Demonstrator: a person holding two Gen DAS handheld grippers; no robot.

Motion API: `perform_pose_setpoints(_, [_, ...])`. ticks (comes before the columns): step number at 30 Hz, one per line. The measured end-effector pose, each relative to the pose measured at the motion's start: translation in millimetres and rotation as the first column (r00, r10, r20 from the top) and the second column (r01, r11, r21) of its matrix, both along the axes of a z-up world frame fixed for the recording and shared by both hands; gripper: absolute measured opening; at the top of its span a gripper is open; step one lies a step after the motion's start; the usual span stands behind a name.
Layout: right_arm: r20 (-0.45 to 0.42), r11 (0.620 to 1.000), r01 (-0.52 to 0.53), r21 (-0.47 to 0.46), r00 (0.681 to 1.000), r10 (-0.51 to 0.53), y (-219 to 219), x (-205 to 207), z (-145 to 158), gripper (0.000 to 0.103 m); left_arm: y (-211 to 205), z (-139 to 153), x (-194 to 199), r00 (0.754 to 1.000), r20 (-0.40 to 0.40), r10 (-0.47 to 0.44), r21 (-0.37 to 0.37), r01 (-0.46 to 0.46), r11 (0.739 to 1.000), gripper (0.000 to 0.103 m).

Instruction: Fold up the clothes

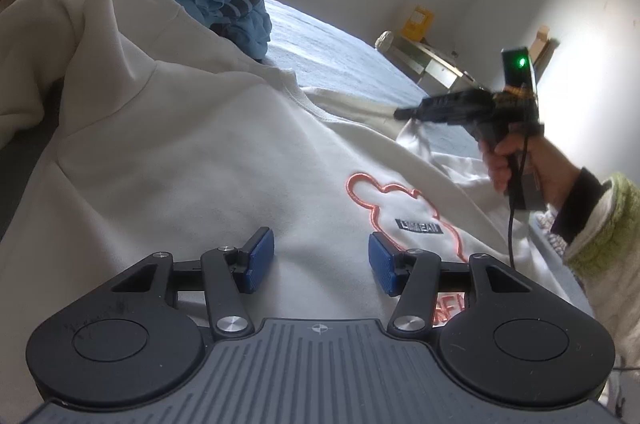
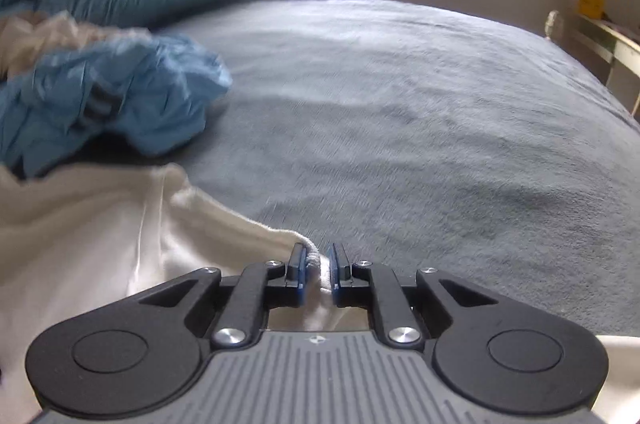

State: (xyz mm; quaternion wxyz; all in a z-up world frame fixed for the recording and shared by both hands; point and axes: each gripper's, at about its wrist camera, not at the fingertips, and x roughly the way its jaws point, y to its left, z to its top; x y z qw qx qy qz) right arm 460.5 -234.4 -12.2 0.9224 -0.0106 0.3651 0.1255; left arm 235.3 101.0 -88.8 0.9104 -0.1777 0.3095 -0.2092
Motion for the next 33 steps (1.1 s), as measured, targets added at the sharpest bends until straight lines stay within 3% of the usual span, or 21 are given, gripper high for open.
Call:
perform_pose_setpoints(5, [-0.016, 0.985, 0.098, 0.144, 0.995, -0.097, -30.3, 28.3, 3.2, 0.013, -1.9, -0.4, 1.1, 1.000, 0.012, -0.006, 0.022, 0.006, 1.000, 0.053])
perform_pose_setpoints(8, [-0.033, 0.974, 0.136, 0.183, 0.991, -0.132, -36.9, 44.8, -5.6, 0.013, -0.6, -1.3, 2.0, 1.000, 0.011, -0.009, 0.015, 0.009, 1.000, 0.053])
perform_pose_setpoints(9, [-0.037, 0.971, 0.147, 0.188, 0.989, -0.143, -37.8, 50.0, -9.0, 0.013, -0.4, -1.4, 2.1, 1.000, 0.012, -0.010, 0.016, 0.010, 1.000, 0.053])
perform_pose_setpoints(11, [-0.019, 0.976, 0.167, 0.140, 0.986, -0.166, -33.0, 59.3, -18.1, 0.001, -0.8, -1.6, 2.2, 1.000, 0.014, -0.013, 0.020, 0.013, 1.000, 0.053])
perform_pose_setpoints(13, [-0.015, 0.975, 0.206, 0.083, 0.979, -0.205, -32.4, 69.9, -28.7, 0.001, -1.4, -1.7, 2.2, 1.000, 0.017, -0.016, 0.023, 0.015, 1.000, 0.053])
perform_pose_setpoints(15, [-0.064, 0.964, 0.251, 0.089, 0.967, -0.246, -39.8, 77.7, -37.3, 0.001, -1.1, -1.7, 2.5, 1.000, 0.017, -0.017, 0.022, 0.016, 1.000, 0.053])
perform_pose_setpoints(16, [-0.048, 0.964, 0.250, 0.086, 0.968, -0.247, -40.8, 74.7, -35.7, 0.001, -0.6, -1.7, 2.8, 1.000, 0.017, -0.017, 0.019, 0.016, 1.000, 0.053])
perform_pose_setpoints(19, [0.050, 0.983, 0.173, 0.059, 0.983, -0.176, -32.3, 50.4, -12.7, 0.004, -0.9, -1.8, 2.2, 1.000, 0.018, -0.015, 0.017, 0.015, 1.000, 0.053])
perform_pose_setpoints(22, [0.088, 0.999, 0.021, 0.050, 0.996, -0.026, -13.1, 19.0, 13.7, 0.009, -2.0, -2.0, 1.3, 1.000, 0.020, -0.014, 0.020, 0.013, 1.000, 0.053])
perform_pose_setpoints(26, [-0.024, 0.974, -0.227, 0.025, 0.973, 0.228, 28.9, -11.6, 16.2, 0.013, -1.2, -2.1, 1.2, 1.000, 0.019, -0.010, 0.014, 0.010, 1.000, 0.053])
perform_pose_setpoints(29, [-0.130, 0.949, -0.314, 0.012, 0.941, 0.313, 61.4, -15.7, -7.2, 0.013, 0.0, -2.5, 0.6, 1.000, 0.021, -0.008, 0.010, 0.008, 1.000, 0.053])
perform_pose_setpoints(32, [-0.157, 0.965, -0.261, -0.037, 0.955, 0.252, 74.7, 2.7, -32.7, 0.013, 1.5, -3.4, 0.5, 1.000, 0.022, -0.011, 0.002, 0.011, 1.000, 0.053])
perform_pose_setpoints(33, [-0.142, 0.972, -0.232, -0.031, 0.964, 0.226, 70.6, 7.9, -27.9, 0.014, 2.2, -3.6, 0.8, 1.000, 0.021, -0.011, -0.003, 0.012, 1.000, 0.053])
